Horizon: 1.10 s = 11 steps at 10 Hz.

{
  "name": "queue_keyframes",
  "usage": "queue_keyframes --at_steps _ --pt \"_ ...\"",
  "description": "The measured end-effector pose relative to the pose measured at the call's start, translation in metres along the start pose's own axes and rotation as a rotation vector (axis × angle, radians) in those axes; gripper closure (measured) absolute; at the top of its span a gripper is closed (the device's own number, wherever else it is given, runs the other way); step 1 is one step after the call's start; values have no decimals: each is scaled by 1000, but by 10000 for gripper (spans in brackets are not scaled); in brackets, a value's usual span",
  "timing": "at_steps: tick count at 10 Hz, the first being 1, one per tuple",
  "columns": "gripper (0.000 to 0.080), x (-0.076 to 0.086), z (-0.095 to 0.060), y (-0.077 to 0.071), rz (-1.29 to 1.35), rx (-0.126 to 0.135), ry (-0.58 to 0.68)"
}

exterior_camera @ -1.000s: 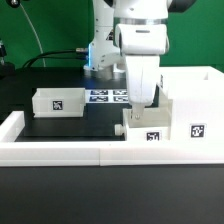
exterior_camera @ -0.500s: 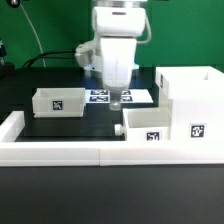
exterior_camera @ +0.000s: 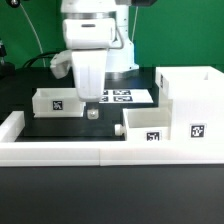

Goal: Assemble drawer

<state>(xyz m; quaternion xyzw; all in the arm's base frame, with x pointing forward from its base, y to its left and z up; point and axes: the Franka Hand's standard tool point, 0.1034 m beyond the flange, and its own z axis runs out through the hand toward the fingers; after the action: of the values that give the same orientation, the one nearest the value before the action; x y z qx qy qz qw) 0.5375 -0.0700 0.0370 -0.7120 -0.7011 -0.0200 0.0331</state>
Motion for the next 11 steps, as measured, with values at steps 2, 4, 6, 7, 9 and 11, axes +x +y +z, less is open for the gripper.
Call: queue_keyframes --at_steps 2,4,6,7,9,11 --pt "150 -6 10 1 -2 13 65" --pt "150 9 20 3 32 20 90" --pt "150 22 24 4 61 28 98" --pt "150 30 25 4 76 32 102" --pt "150 38 26 3 101 37 103" --pt "150 36 26 3 104 37 102"
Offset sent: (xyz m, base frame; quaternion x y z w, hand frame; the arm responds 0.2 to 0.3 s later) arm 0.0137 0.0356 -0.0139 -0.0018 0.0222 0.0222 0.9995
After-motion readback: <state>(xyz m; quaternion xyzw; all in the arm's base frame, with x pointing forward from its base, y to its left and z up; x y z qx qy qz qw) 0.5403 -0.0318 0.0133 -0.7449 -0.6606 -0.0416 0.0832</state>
